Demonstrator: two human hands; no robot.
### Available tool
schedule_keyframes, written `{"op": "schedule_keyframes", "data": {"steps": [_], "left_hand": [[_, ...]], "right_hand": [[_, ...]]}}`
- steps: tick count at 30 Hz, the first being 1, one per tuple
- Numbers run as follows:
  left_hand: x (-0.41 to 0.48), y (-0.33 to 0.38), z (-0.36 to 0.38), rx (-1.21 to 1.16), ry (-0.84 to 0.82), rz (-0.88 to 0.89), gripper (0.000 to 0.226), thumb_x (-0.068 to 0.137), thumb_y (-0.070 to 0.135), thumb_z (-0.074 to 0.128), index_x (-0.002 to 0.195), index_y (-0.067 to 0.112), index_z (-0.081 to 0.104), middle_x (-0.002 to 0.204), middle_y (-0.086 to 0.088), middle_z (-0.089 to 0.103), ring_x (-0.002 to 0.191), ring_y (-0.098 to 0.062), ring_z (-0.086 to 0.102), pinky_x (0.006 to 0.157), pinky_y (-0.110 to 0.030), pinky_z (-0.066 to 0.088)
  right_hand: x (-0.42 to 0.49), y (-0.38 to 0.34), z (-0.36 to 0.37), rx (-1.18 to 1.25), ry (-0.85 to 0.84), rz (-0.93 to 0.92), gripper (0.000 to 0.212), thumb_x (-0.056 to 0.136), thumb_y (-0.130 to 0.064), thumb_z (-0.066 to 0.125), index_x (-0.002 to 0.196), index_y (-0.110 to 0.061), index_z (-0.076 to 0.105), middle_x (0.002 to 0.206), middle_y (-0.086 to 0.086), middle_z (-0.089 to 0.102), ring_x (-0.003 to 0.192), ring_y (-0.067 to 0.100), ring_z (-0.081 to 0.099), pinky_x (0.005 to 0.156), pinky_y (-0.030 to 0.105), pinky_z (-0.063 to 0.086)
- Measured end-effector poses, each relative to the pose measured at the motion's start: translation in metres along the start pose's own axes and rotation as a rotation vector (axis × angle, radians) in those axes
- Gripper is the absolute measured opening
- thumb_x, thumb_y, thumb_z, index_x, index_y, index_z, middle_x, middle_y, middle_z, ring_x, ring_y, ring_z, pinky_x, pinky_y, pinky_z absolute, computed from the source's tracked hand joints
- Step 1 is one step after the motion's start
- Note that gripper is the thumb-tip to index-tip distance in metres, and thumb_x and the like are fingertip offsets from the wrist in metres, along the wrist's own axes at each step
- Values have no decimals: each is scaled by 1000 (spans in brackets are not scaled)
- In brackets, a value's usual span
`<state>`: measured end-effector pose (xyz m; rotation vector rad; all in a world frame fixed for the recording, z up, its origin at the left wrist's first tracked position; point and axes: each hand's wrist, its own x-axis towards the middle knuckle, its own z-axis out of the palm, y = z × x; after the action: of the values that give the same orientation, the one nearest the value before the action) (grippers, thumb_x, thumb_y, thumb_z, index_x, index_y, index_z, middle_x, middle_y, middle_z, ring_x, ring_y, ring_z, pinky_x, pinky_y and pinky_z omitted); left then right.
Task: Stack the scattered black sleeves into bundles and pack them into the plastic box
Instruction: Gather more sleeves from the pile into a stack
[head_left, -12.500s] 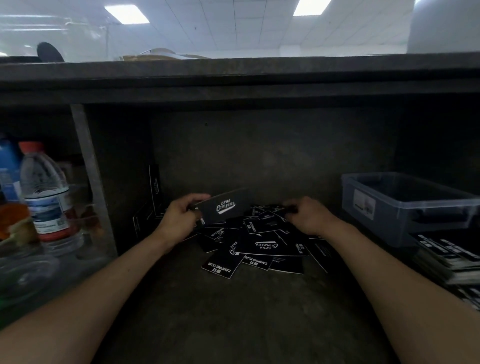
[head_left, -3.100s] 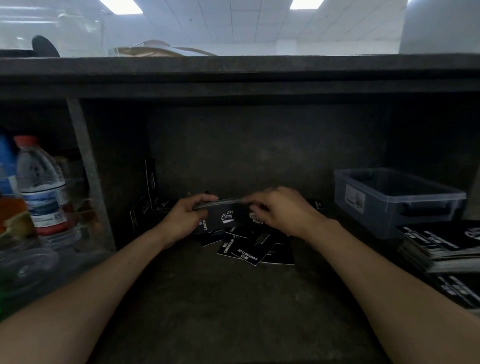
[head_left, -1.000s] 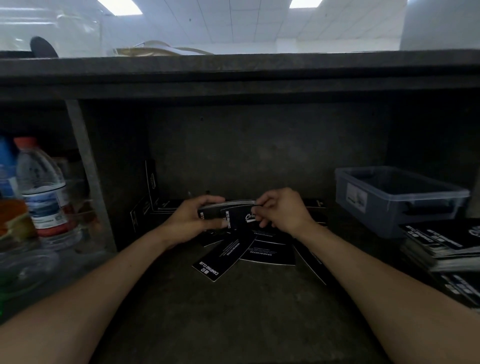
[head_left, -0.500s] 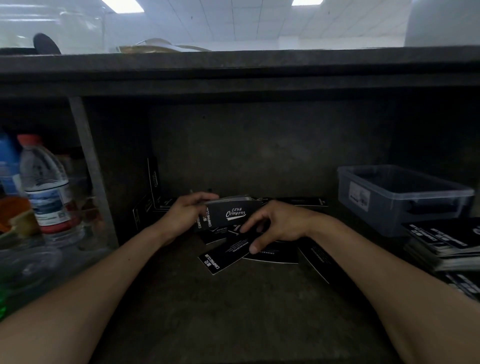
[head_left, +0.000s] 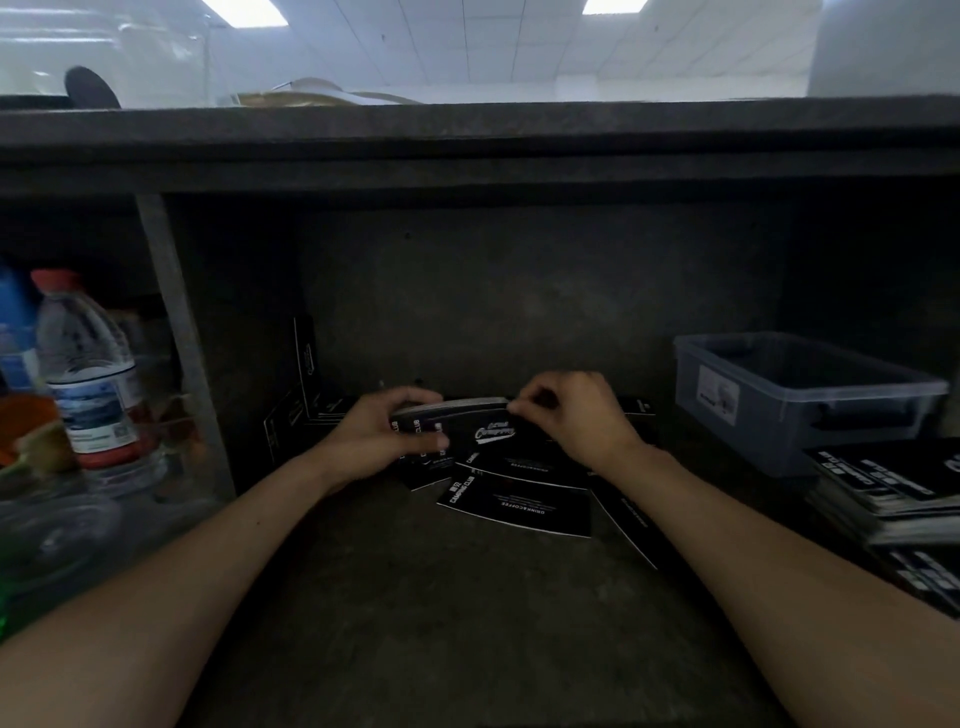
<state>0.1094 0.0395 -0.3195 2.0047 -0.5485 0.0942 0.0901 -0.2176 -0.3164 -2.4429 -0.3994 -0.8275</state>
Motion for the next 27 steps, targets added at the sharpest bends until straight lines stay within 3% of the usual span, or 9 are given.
{"op": "schedule_keyframes", "data": {"steps": [2, 3, 5, 9, 12, 15, 19, 24, 27], "left_hand": [[3, -4, 1, 5, 37, 36, 42, 83, -2, 75, 120, 13, 66, 110, 2, 69, 93, -6, 66, 73, -6, 50], [4, -5, 2, -10, 48, 31, 41, 84, -5, 72, 121, 11, 65, 111, -1, 68, 92, -5, 65, 72, -6, 50], [6, -5, 2, -51, 73, -5, 40, 86, -7, 67, 121, 13, 66, 113, -2, 68, 91, -3, 64, 69, -6, 51], [8, -10, -1, -35, 110, 18, 45, 89, -7, 60, 119, 25, 68, 116, -2, 70, 102, -10, 66, 78, -13, 53], [7, -8, -2, -17, 135, 37, 45, 89, -10, 57, 115, 24, 71, 109, 4, 70, 97, -6, 64, 78, -9, 52], [7, -7, -1, -16, 142, 52, 45, 87, -11, 60, 106, 28, 71, 105, 6, 71, 87, 2, 65, 72, -5, 51], [8, -10, -2, -11, 105, 59, 47, 80, -11, 71, 103, 31, 71, 102, 6, 71, 80, 10, 66, 69, -7, 51], [6, -10, -2, -16, 104, 65, 46, 78, -11, 74, 109, 24, 71, 106, 6, 70, 80, 11, 65, 68, -5, 49], [6, -10, -1, -23, 111, 62, 46, 78, -11, 74, 106, 26, 70, 106, 4, 70, 80, 11, 65, 67, -5, 49]], "right_hand": [[5, 4, -1, 244, 119, 114, 6, 82, -17, 78, 88, -17, 76, 85, -3, 74, 79, 10, 69, 81, 25, 54], [8, 11, -5, 298, 192, 175, 12, 83, -7, 76, 92, -14, 76, 89, 1, 75, 82, 11, 69, 85, 27, 54], [12, 29, -18, 180, 202, 294, 31, 83, 4, 66, 107, -13, 75, 105, 7, 74, 97, 16, 68, 97, 30, 52], [-3, 43, -26, -111, -378, 402, 52, 93, -18, 63, 143, -19, 51, 148, 4, 49, 134, 21, 47, 106, 19, 32], [-6, 38, -27, -247, -567, 370, 53, 97, -35, 57, 147, -18, 45, 156, 5, 38, 140, 22, 39, 109, 23, 30], [0, 36, -37, -366, -551, 315, 49, 93, -41, 64, 134, -16, 60, 142, 6, 55, 127, 23, 53, 102, 26, 41], [-2, 45, -43, -335, -445, 242, 24, 94, -35, 63, 109, -21, 75, 117, 2, 72, 105, 20, 65, 91, 28, 49], [4, 48, -57, -296, -205, 248, 22, 99, -26, 53, 107, -23, 73, 113, 5, 72, 104, 26, 65, 92, 37, 52], [8, 54, -57, -154, -100, 254, 21, 99, -16, 53, 110, -18, 71, 113, 6, 71, 105, 24, 64, 94, 39, 51]]}}
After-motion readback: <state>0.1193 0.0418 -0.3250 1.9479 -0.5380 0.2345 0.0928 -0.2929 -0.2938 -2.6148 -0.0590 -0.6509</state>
